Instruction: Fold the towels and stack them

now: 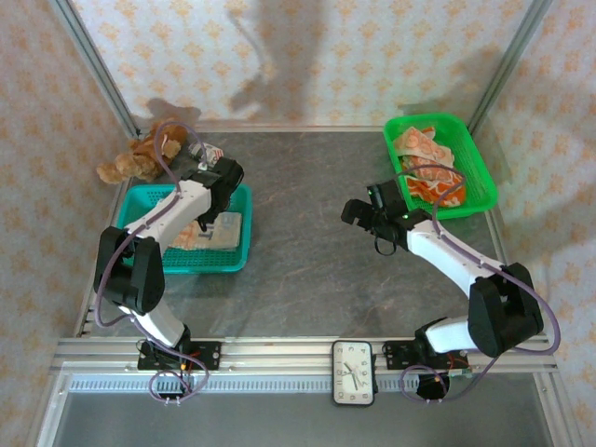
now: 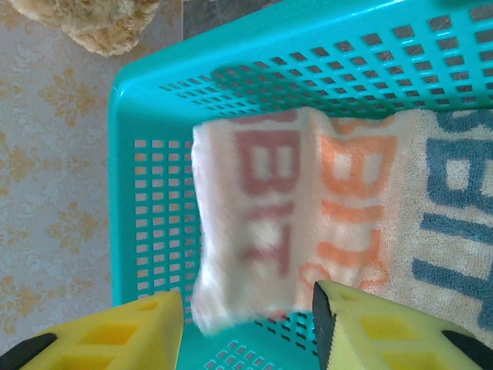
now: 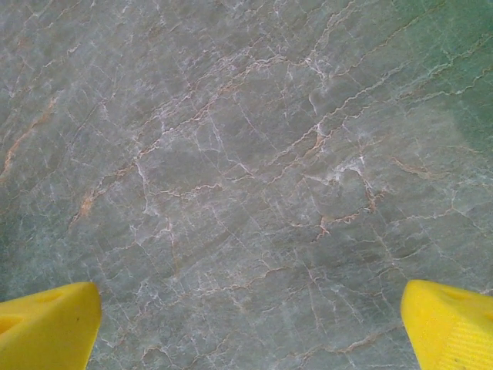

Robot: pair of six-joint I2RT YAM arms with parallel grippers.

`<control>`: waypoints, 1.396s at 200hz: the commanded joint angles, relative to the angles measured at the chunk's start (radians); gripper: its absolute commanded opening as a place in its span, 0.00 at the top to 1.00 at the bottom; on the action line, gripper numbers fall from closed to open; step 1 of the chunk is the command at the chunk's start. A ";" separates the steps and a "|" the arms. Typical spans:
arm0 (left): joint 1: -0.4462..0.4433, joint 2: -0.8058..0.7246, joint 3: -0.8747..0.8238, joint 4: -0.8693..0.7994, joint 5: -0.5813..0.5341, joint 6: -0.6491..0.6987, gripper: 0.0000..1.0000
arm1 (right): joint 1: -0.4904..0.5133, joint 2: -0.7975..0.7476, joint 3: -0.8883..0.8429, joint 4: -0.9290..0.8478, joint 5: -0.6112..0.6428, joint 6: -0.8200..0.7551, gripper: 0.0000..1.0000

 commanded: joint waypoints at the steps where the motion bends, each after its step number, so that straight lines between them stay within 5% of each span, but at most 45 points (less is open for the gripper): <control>1: 0.011 0.002 0.043 -0.049 -0.034 -0.026 0.51 | 0.006 0.000 0.040 -0.027 0.044 -0.010 0.01; 51: 0.011 -0.036 0.086 -0.074 0.071 -0.053 0.35 | 0.003 0.002 0.105 -0.088 0.145 -0.055 0.01; 123: 0.011 -0.219 0.058 0.065 0.486 -0.179 0.01 | -0.169 0.093 0.312 -0.217 0.275 -0.080 0.01; 184: 0.009 -0.315 -0.014 0.134 0.647 -0.241 0.00 | -0.375 0.324 0.566 -0.260 0.223 -0.021 0.16; 255: 0.008 -0.327 -0.034 0.150 0.683 -0.254 0.00 | -0.402 0.761 1.117 -0.384 0.248 -0.061 0.38; 279: 0.007 -0.323 -0.034 0.147 0.683 -0.262 0.00 | -0.404 0.928 1.328 -0.440 0.248 -0.087 0.39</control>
